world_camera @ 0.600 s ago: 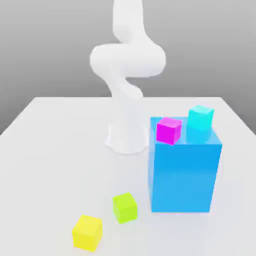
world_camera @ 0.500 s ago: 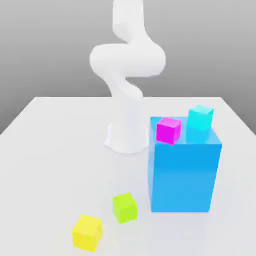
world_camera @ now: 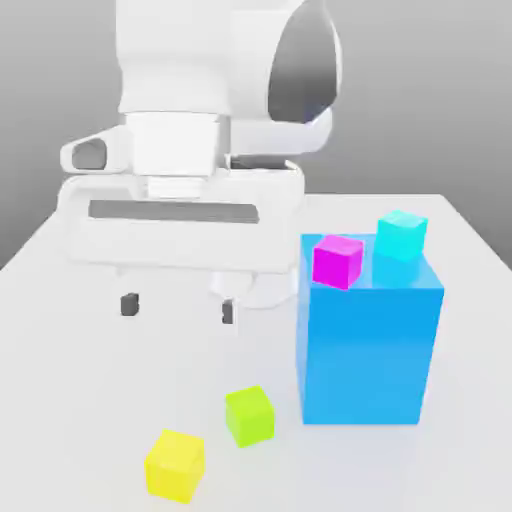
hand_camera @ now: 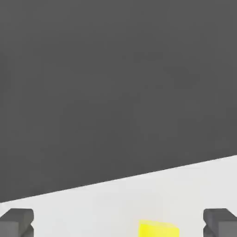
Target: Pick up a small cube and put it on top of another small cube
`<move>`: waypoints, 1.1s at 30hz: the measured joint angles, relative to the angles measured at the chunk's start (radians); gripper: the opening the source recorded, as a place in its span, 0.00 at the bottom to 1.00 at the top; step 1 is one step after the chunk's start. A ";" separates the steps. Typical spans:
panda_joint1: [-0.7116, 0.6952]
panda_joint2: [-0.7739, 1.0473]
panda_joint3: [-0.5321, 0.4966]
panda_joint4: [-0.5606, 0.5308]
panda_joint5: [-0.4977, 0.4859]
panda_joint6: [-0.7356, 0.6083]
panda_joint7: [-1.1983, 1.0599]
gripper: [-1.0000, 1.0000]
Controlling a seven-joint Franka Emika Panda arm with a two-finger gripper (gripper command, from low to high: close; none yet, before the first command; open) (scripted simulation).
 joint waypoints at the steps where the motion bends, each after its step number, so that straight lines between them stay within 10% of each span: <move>1: -0.006 0.036 -0.003 -0.008 0.003 0.016 0.001 0.50; 11: -0.054 0.399 0.015 -0.031 0.051 0.227 -0.017 0.50; 12: -0.061 0.431 0.022 -0.025 0.057 0.253 -0.022 0.00; 24: -0.046 0.281 0.000 -0.054 0.021 0.133 0.006 0.00; 33: -0.005 0.117 0.041 -0.123 0.187 0.064 0.240 0.00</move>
